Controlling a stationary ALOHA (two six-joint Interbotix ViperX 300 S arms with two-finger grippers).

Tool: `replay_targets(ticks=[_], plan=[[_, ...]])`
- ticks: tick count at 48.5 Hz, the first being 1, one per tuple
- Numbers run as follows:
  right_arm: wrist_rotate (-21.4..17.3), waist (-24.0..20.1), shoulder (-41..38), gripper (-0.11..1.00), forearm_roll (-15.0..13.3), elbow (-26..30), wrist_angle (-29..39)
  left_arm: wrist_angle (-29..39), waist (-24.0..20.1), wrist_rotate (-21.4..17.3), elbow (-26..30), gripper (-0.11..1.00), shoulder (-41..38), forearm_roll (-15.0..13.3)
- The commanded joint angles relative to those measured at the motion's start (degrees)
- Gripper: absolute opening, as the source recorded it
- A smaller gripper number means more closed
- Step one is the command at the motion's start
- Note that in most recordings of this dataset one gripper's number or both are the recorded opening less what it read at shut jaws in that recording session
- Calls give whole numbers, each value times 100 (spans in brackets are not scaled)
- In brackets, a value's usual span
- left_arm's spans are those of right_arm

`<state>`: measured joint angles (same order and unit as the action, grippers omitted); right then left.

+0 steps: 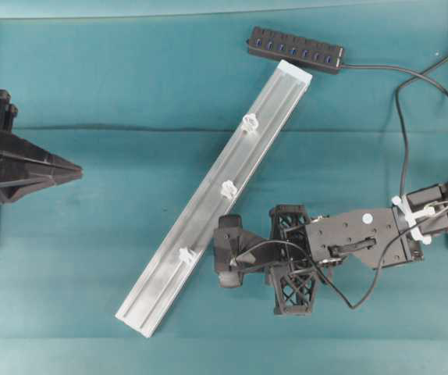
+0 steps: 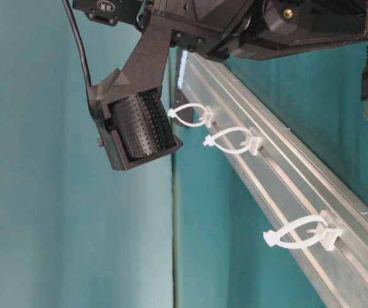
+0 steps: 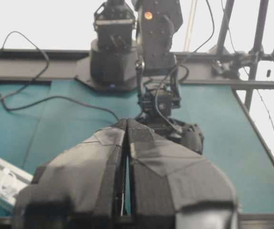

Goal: Pass the USB cable through three rings with both arms.
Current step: 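Grasp the USB cable near its plug with the right gripper, then carry the plug to the top clip and insert it through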

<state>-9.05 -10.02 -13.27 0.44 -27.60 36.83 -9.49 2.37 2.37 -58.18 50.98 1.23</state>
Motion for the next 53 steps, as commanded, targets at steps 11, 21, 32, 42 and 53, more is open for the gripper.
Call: replay_targets(ticks=[11, 21, 32, 42, 53], plan=[[0, 105, -97, 8, -18, 9, 88, -35, 35, 18, 158, -1, -18, 9], [88, 237, 378, 8, -44, 193, 571, -35, 62, 53, 176, -1, -18, 9], [562, 738, 1239, 8, -18, 756, 1608, -35, 70, 62, 202, -1, -18, 26], [1169, 1380, 1811, 8, -9, 1213, 2531, 18, 70, 79, 246, -1, -18, 9], [2083, 2294, 2013, 8, -9, 1354, 3138, 114, 70, 79, 352, -1, -18, 26]])
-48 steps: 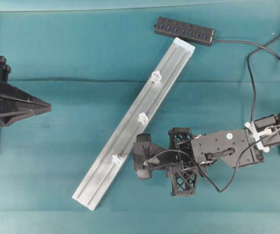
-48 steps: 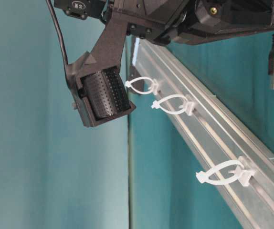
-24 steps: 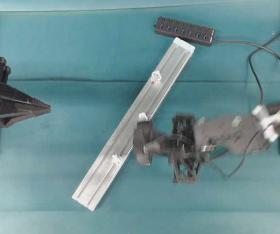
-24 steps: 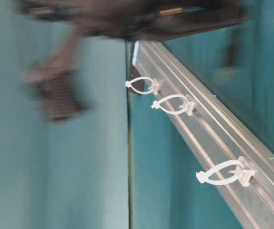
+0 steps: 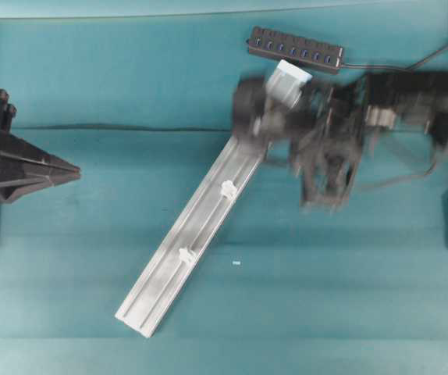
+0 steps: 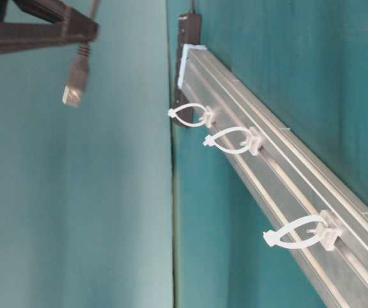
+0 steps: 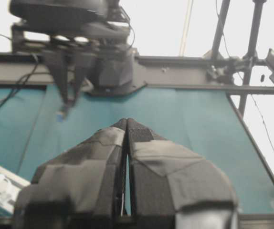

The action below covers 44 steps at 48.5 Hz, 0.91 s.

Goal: Pass the USB cable through three rings with both arms.
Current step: 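Carry the plug to the top clip and insert it through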

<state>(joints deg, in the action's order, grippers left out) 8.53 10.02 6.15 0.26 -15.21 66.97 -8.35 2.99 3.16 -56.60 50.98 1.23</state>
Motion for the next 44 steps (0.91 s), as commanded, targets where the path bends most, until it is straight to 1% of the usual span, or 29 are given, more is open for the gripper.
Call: replay_targets(ticks=[1, 7, 8, 16, 24, 27, 32, 37, 44], plan=[[422, 369, 70, 8, 0, 123, 149, 18, 9, 0, 211, -1, -18, 9], [1046, 817, 44, 8, 0, 220, 220, 114, 9, 9, 308, -1, -18, 9], [1213, 932, 26, 8, 0, 229, 211, 132, 9, 9, 325, -1, -18, 9], [2145, 1512, -35, 8, 0, 281, 149, 264, 9, 9, 422, -1, -35, 9], [3041, 1942, -185, 8, -26, 264, 105, 308, 26, 62, 527, -1, -35, 9], [3445, 2013, -308, 8, -26, 220, 105, 316, 44, 149, 571, -1, -35, 26], [3946, 2030, -571, 8, -26, 185, 53, 352, 44, 299, 606, -1, -26, 9], [4307, 2039, -765, 8, -26, 167, -185, 404, 44, 369, 624, -1, -44, 9], [4685, 2039, -967, 8, -35, 79, -800, 413, 44, 396, 659, -1, -53, 9]])
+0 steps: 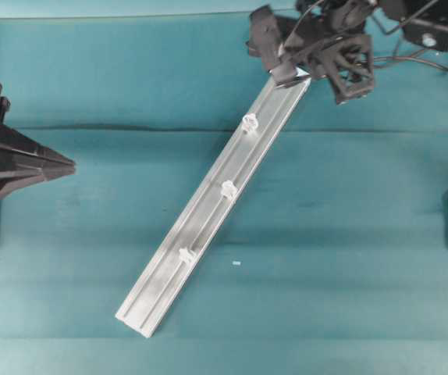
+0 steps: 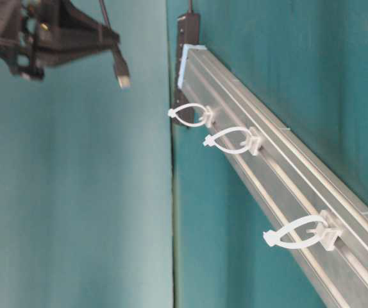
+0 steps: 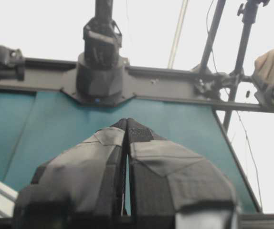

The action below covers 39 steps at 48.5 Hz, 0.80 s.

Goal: Pass the USB cable through three rings with both arms.
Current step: 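Carry the plug to the top clip and insert it through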

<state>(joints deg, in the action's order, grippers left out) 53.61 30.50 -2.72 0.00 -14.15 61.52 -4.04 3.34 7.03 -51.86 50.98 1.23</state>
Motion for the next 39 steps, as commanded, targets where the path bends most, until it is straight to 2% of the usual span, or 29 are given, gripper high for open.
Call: replay_targets(ticks=[1, 20, 29, 39], plan=[[237, -9, -105, 8, -9, -44, -316, -18, 9, 9, 193, -1, -53, 9], [1441, 62, -202, 8, 0, -773, -1485, 26, 9, 9, 211, -1, -62, 9], [1573, 53, -281, 8, 26, -1011, -1907, 35, 0, 9, 211, -1, -62, 9], [1626, -35, -378, 8, 44, -1011, -2197, 114, 0, 18, 211, -1, -70, 9]])
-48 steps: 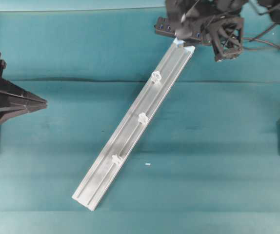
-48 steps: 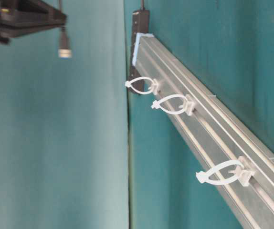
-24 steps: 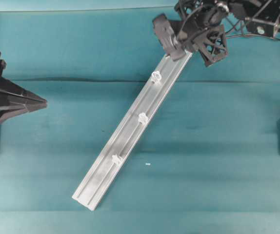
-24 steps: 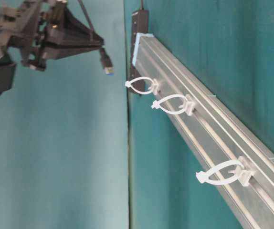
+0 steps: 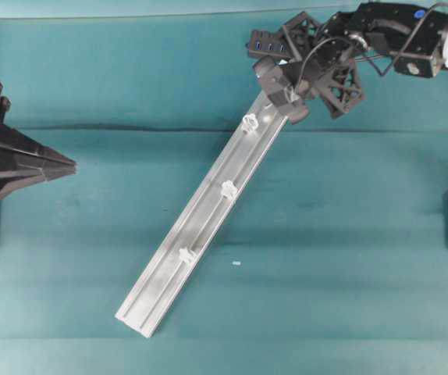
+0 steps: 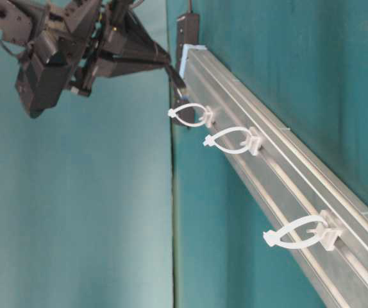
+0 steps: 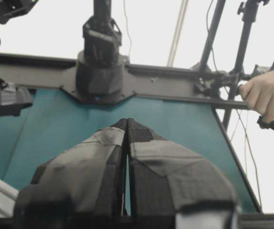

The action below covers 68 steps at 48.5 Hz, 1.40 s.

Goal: Pass the USB cable through three rings with both arms.
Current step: 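Carry the plug to the top clip and insert it through, then bring the left gripper to the plug emerging from the top clip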

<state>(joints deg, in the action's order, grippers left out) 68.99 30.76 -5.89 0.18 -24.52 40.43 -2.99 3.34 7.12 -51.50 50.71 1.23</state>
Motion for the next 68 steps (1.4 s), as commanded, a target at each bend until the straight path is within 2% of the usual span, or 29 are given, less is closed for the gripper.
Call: replay_targets(ticks=[1, 8, 27, 39, 54, 59, 64, 68], plan=[[105, -79, -62, 8, 35, 35, -97, 18, 0, 9, 176, -1, -44, 9], [281, -202, -70, 8, 193, 18, -105, 44, 0, 9, 176, -1, -26, 9], [299, -360, -149, 8, 483, 53, -396, 53, 0, 9, 176, -1, -44, 9], [299, -457, -229, 8, 870, 53, -527, 18, -62, 0, 176, -1, -167, 9], [299, -563, -229, 8, 1020, 26, -615, 0, -712, 18, 290, -1, -976, 9], [299, -563, -229, 8, 1081, 35, -659, 0, -809, 9, 378, -1, -1318, 9], [299, -563, -229, 8, 1107, 26, -659, 0, -896, 9, 404, 9, -1696, 9], [299, -563, -229, 8, 1099, 26, -659, -9, -923, 9, 413, 28, -2004, 9]])
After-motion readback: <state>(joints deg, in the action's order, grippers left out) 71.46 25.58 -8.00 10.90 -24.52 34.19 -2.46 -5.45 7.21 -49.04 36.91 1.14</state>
